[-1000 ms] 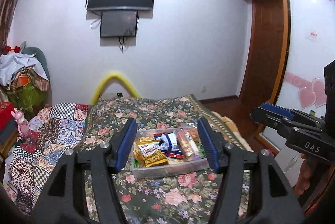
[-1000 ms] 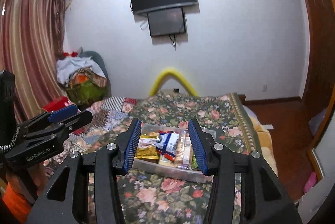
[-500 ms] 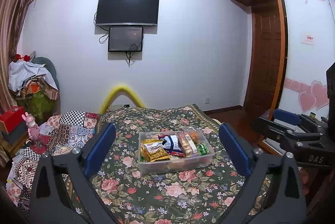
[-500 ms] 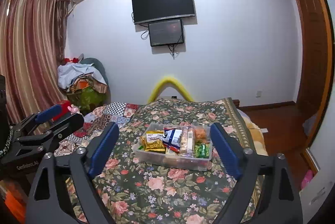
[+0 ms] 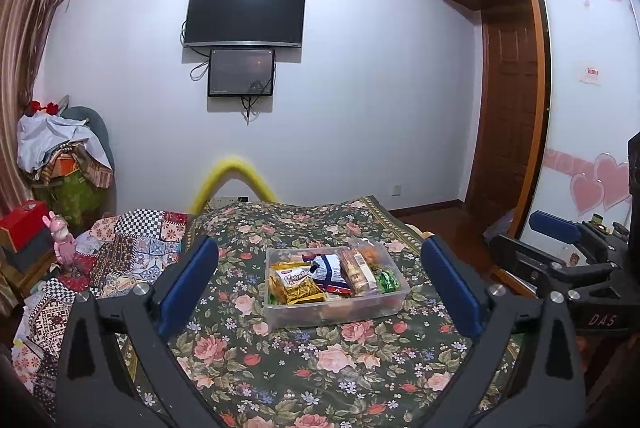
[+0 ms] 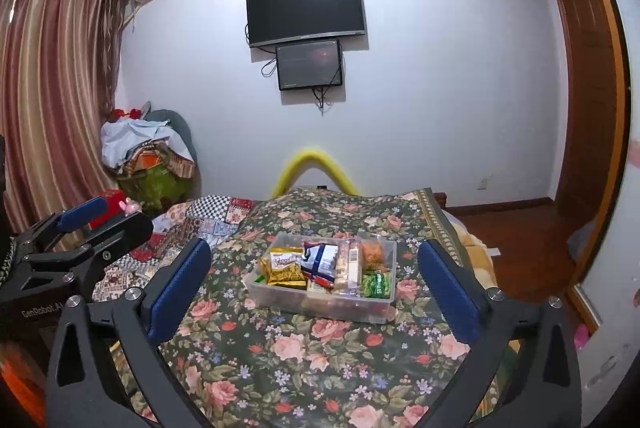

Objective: Organize snacks

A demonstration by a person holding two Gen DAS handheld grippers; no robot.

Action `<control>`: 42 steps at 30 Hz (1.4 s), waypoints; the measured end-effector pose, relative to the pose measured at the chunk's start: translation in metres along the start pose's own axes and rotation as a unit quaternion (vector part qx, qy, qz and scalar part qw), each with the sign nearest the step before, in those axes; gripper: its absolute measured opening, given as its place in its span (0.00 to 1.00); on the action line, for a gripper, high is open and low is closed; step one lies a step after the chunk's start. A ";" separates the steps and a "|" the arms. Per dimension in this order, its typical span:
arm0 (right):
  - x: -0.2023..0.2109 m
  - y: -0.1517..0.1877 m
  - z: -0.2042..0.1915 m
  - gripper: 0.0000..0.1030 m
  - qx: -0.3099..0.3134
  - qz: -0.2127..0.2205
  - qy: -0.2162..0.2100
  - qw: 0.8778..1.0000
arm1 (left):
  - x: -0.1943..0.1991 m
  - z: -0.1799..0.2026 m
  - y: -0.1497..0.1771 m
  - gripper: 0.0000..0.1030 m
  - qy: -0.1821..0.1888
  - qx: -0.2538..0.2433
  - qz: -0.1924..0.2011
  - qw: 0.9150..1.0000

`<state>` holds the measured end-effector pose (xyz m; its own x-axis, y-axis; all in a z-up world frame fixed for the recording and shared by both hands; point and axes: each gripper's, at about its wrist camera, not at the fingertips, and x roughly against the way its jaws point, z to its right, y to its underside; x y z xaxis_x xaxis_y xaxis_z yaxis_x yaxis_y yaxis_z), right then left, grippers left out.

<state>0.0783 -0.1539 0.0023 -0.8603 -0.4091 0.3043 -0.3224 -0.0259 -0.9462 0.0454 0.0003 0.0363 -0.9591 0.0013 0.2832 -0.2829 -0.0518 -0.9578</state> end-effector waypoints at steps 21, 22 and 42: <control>0.003 0.003 0.005 1.00 -0.006 -0.003 0.002 1.000 | 0.000 0.009 0.003 1.00 0.003 -0.013 0.000 1.000; 0.003 0.003 0.005 1.00 -0.006 -0.003 0.002 1.000 | 0.000 0.009 0.003 1.00 0.003 -0.012 0.000 1.000; 0.005 0.002 0.005 1.00 -0.002 0.003 0.010 1.000 | -0.001 0.010 0.003 1.00 0.015 -0.009 -0.006 1.000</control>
<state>0.0752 -0.1602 0.0013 -0.8695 -0.3915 0.3012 -0.3193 -0.0197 -0.9474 0.0460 -0.0101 0.0337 -0.9554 0.0313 0.2937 -0.2947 -0.0328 -0.9550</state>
